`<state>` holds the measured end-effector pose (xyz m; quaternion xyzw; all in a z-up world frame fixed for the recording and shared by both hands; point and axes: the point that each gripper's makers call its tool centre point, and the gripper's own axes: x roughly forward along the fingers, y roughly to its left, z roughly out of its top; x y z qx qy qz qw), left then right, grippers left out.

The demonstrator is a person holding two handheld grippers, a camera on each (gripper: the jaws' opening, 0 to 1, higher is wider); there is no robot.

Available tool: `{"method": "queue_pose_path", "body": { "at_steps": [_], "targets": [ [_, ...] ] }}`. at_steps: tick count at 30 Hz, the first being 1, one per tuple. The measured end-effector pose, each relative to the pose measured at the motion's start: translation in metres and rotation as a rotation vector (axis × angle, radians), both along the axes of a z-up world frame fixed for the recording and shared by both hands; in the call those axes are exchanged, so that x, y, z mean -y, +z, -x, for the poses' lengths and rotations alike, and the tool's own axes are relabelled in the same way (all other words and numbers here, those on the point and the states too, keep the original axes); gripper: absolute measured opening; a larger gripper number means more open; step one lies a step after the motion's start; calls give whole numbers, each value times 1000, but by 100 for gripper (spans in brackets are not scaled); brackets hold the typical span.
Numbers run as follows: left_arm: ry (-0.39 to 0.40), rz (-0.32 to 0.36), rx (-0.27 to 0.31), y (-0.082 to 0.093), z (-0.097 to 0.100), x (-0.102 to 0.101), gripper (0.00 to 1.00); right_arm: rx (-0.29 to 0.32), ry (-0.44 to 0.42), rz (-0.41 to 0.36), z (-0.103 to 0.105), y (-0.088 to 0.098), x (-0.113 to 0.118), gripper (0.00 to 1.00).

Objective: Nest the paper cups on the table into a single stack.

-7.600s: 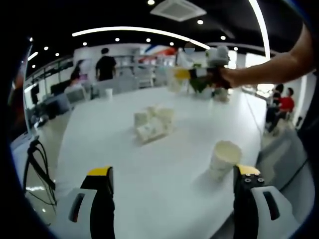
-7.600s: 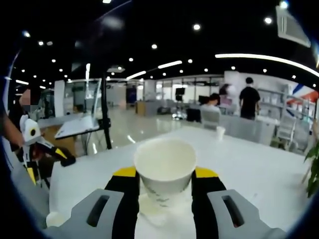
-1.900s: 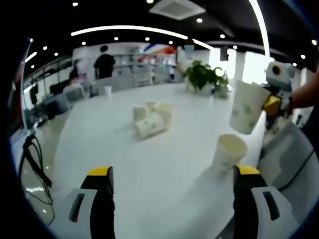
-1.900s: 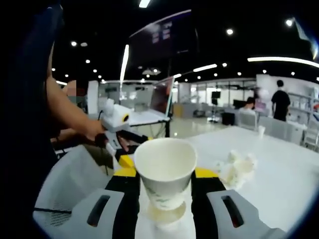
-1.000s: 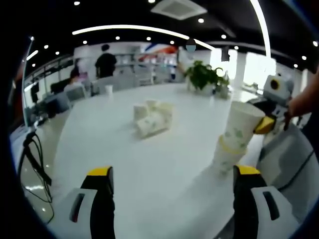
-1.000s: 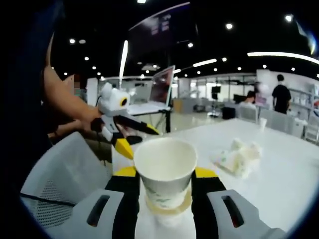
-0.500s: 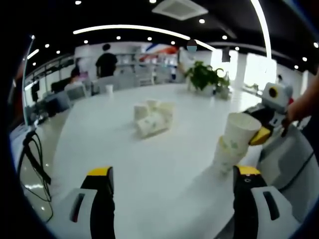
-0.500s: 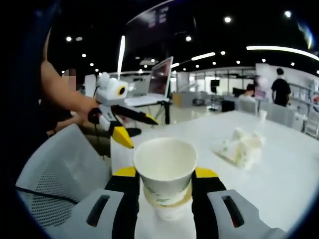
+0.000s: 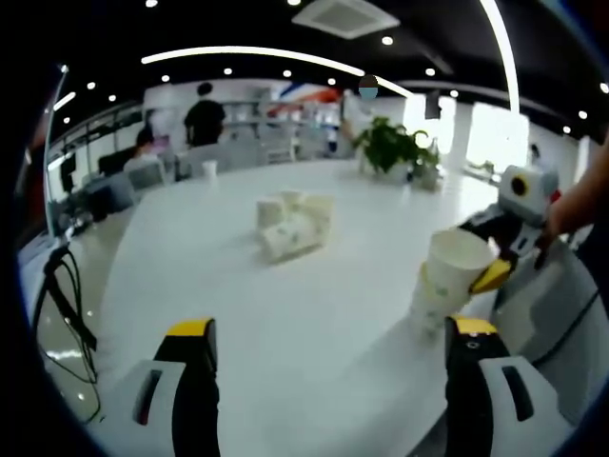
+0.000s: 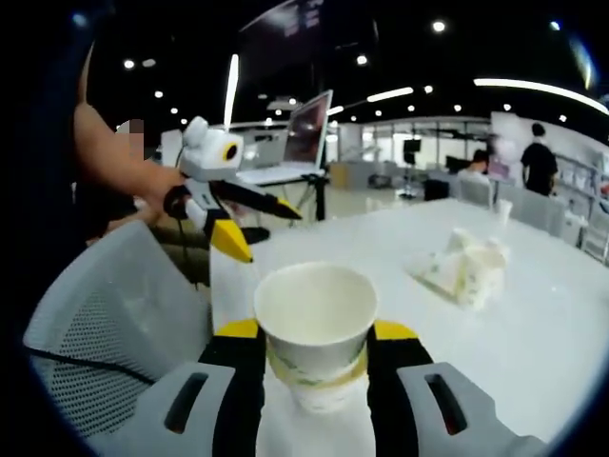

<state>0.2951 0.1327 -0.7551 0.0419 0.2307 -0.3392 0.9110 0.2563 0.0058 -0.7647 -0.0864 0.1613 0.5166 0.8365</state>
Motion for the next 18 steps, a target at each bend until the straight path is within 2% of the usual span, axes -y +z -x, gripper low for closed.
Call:
{"method": "queue_pose_path", "body": {
  "at_steps": [10, 15, 18],
  "targets": [
    [0, -1, -9, -3, 1, 1, 97, 0, 8, 20, 0, -4, 0, 39],
    [-2, -1, -9, -3, 1, 2, 97, -24, -1, 5, -1, -3, 0, 42],
    [0, -2, -8, -3, -1, 1, 98, -19, 8, 12, 1, -2, 0, 43]
  ]
}}
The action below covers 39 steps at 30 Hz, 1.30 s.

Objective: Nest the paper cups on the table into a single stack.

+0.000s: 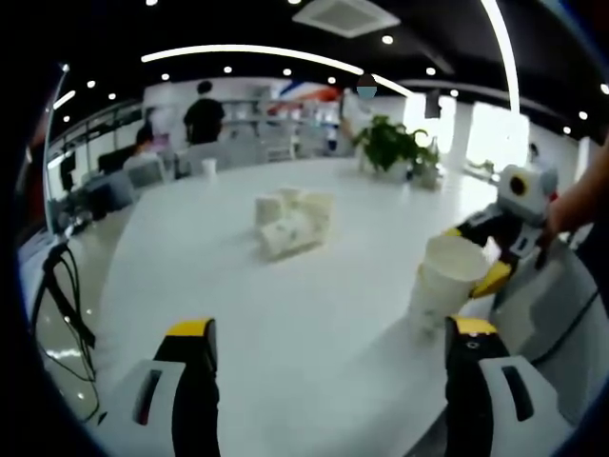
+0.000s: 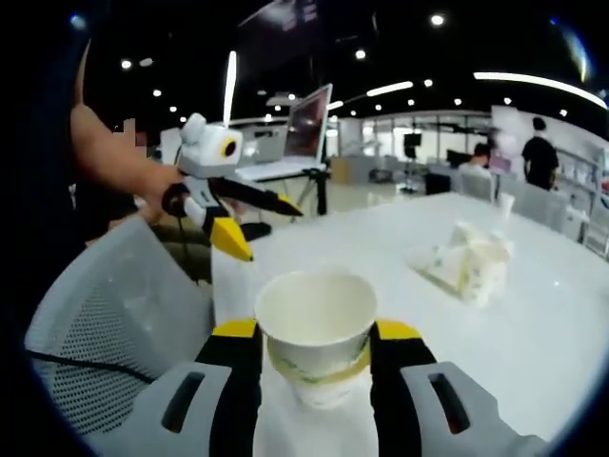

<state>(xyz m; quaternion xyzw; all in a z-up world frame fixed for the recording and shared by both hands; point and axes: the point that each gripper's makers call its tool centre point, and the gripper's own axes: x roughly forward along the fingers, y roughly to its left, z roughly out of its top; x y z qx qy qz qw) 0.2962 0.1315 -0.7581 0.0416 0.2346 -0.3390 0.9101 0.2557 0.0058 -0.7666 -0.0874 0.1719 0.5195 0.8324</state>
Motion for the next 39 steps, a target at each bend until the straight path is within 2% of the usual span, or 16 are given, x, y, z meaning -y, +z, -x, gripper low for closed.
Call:
{"method": "queue_pose_path", "body": {
  "at_steps": [3, 11, 15, 20, 30, 39],
  "targets": [
    [0, -4, -3, 0, -1, 0, 98, -16, -2, -12, 0, 2, 1, 51],
    [-6, -5, -1, 0, -3, 3, 98, -11, -9, -45, -6, 19, 5, 61],
    [-12, 1, 5, 2, -5, 5, 98, 22, -29, -66, -18, 36, 12, 66],
    [-26, 3, 13, 6, -9, 9, 98, 64, -100, -87, -40, 55, 31, 83],
    [-32, 20, 30, 12, -16, 13, 98, 72, -207, -80, -65, 59, 74, 91],
    [-7, 40, 32, 13, -17, 7, 98, 68, -276, -78, -68, 48, 100, 97]
  ]
}}
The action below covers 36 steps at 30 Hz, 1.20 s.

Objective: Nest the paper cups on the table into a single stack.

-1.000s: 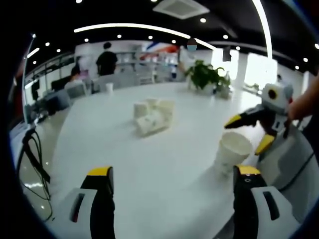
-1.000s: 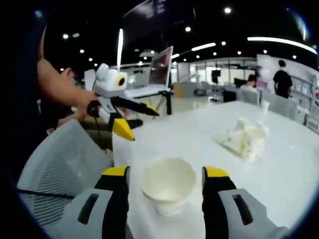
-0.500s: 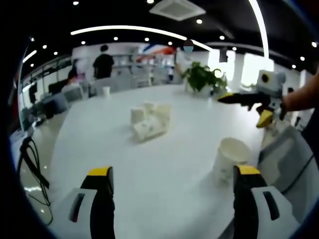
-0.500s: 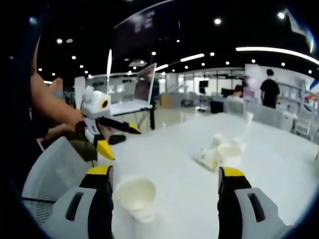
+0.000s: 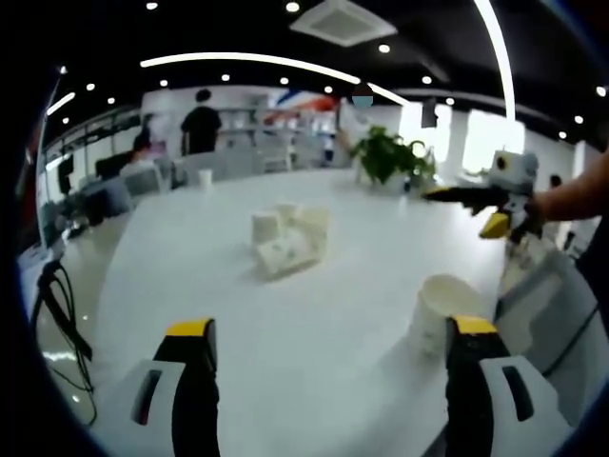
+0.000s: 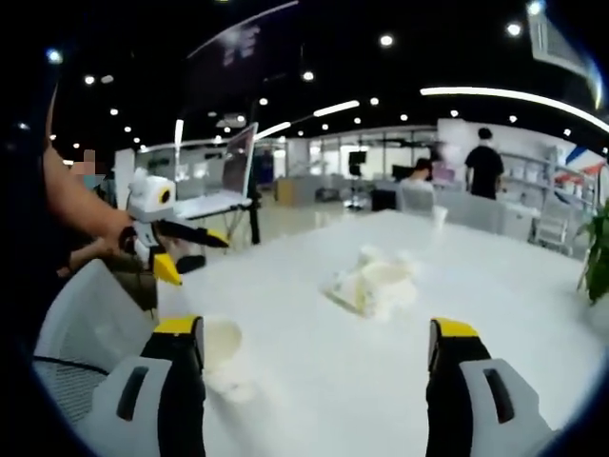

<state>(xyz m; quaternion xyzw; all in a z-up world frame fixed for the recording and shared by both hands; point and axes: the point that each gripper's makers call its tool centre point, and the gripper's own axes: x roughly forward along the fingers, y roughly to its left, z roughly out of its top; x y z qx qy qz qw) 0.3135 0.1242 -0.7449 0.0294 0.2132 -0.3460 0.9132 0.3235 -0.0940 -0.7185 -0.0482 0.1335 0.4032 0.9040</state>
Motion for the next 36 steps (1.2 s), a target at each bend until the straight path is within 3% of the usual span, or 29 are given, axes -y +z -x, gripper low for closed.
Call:
{"method": "queue_pose_path", "body": {
  "at_steps": [13, 26, 29, 30, 36],
  "targets": [
    [25, 8, -1, -3, 4, -6, 98, -2, -61, 39, 1, -22, 30, 100],
    [27, 1, 7, -4, 1, -7, 98, -5, -69, 34, 2, -27, 34, 100],
    [36, 16, 16, 2, 1, -6, 98, -7, -75, 35, 1, -28, 35, 100],
    [53, 60, 34, 9, -2, -5, 98, -9, -80, 35, 1, -28, 35, 100],
    [67, 48, 43, 11, -7, -9, 98, -14, -90, 34, -4, -32, 40, 100]
  ]
}}
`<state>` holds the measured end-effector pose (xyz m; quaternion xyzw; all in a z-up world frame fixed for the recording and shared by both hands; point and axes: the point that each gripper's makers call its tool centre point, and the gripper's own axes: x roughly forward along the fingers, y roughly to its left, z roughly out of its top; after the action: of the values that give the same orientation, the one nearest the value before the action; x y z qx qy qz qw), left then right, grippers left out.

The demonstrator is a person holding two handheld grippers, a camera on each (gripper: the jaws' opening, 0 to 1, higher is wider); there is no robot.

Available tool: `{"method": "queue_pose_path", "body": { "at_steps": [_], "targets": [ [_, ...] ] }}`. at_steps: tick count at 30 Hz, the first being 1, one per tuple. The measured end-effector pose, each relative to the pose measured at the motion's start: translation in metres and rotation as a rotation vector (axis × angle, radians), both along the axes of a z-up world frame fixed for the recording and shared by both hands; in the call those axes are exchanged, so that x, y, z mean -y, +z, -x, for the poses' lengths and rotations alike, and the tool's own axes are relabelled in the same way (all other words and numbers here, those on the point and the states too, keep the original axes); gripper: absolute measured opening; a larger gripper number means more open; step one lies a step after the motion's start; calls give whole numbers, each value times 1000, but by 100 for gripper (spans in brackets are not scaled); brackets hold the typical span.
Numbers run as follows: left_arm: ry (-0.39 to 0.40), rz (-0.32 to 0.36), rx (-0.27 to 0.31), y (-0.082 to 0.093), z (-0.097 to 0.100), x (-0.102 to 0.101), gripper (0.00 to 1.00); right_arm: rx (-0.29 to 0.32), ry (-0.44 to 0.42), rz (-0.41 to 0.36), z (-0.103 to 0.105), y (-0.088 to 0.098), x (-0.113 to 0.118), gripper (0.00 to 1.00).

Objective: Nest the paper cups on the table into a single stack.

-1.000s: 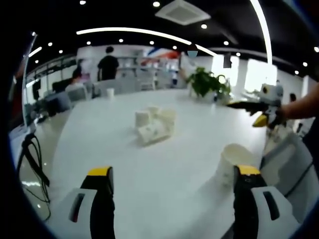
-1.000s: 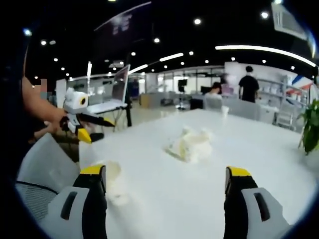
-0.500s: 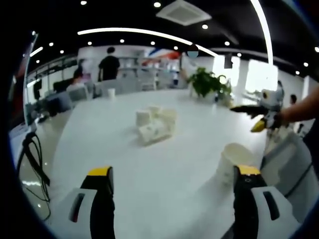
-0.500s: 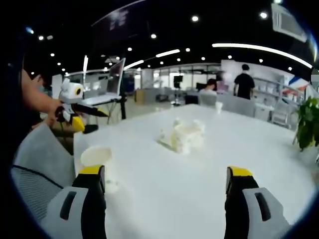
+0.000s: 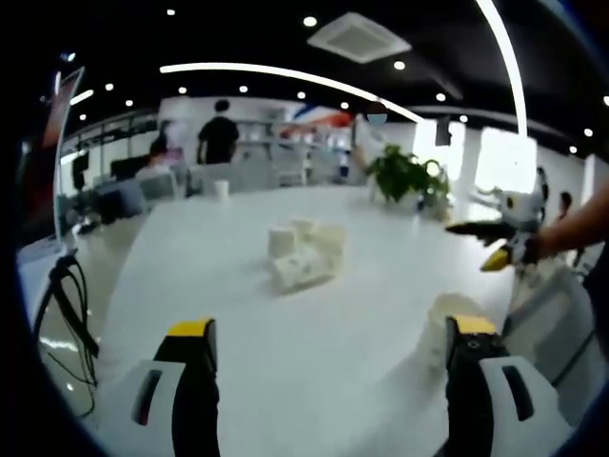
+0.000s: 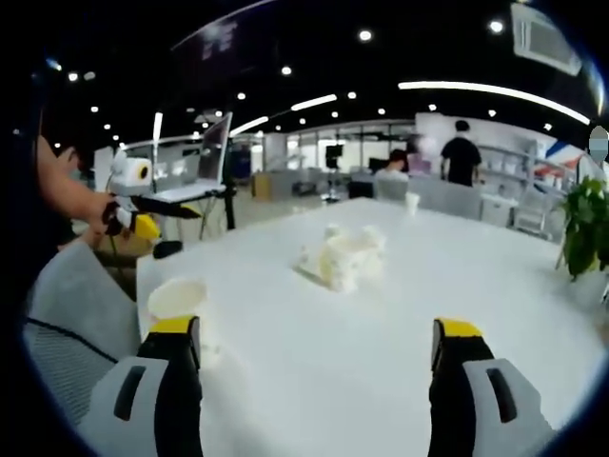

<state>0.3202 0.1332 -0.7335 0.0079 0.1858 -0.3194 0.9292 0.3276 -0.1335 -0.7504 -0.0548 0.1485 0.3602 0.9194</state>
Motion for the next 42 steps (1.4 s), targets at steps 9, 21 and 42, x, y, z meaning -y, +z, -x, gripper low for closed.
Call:
{"method": "queue_pose_path", "body": {
  "at_steps": [9, 21, 42],
  "targets": [
    [-15, -21, -27, -10, 2, 3, 98, -7, -14, -15, -11, -2, 3, 100],
    [-34, -28, -41, -15, -3, 9, 98, -11, -8, -18, -32, -9, 1, 100],
    [-26, -2, -61, -23, -1, 6, 98, -13, 26, -37, -72, -19, -23, 100]
  ]
}}
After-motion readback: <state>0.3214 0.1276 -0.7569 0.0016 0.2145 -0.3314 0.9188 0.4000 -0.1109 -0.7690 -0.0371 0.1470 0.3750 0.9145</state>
